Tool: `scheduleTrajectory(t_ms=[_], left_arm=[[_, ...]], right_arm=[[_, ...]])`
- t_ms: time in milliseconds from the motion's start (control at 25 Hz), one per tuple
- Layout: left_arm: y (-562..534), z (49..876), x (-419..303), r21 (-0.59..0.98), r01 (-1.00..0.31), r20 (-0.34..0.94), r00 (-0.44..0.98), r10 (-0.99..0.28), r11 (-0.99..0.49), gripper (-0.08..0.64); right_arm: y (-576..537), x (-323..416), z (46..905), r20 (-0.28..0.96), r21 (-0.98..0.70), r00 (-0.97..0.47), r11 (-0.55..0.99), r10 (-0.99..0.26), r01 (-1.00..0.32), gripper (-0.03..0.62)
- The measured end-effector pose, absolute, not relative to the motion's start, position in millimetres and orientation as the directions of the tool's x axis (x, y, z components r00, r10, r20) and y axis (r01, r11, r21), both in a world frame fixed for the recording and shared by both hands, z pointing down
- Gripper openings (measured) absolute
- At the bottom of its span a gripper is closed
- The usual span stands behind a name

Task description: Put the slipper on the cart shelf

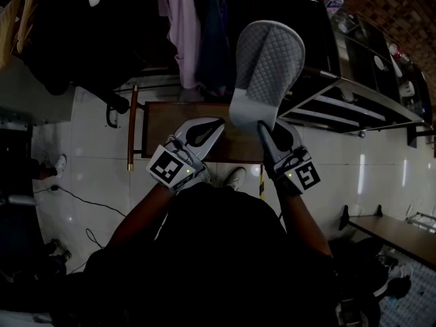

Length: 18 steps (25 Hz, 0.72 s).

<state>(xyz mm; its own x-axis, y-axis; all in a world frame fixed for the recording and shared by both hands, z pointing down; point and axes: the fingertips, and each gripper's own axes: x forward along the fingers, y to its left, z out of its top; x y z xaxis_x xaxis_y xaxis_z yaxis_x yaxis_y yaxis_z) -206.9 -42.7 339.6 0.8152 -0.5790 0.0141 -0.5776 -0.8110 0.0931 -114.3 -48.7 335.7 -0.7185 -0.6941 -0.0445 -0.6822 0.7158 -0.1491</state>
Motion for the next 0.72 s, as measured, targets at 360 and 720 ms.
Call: scheduleTrajectory(t_ms=[360,720], left_arm=[[-38.4,337.4,-204.1,-0.01,-0.566,0.021,0.824,-0.566,-0.824,0.002],[-36.8,336.9,-201.6,0.033,-0.493,-0.015,0.87,-0.493,-0.87,0.002]], right_arm=[[-48.6,-115.5,331.2,-0.039,-0.17,-0.713,0.707,-0.701,-0.686,0.066],[-37.4,-111.3,332.5,-0.018,-0.174,-0.651,0.643,-0.759,-0.746,0.067]])
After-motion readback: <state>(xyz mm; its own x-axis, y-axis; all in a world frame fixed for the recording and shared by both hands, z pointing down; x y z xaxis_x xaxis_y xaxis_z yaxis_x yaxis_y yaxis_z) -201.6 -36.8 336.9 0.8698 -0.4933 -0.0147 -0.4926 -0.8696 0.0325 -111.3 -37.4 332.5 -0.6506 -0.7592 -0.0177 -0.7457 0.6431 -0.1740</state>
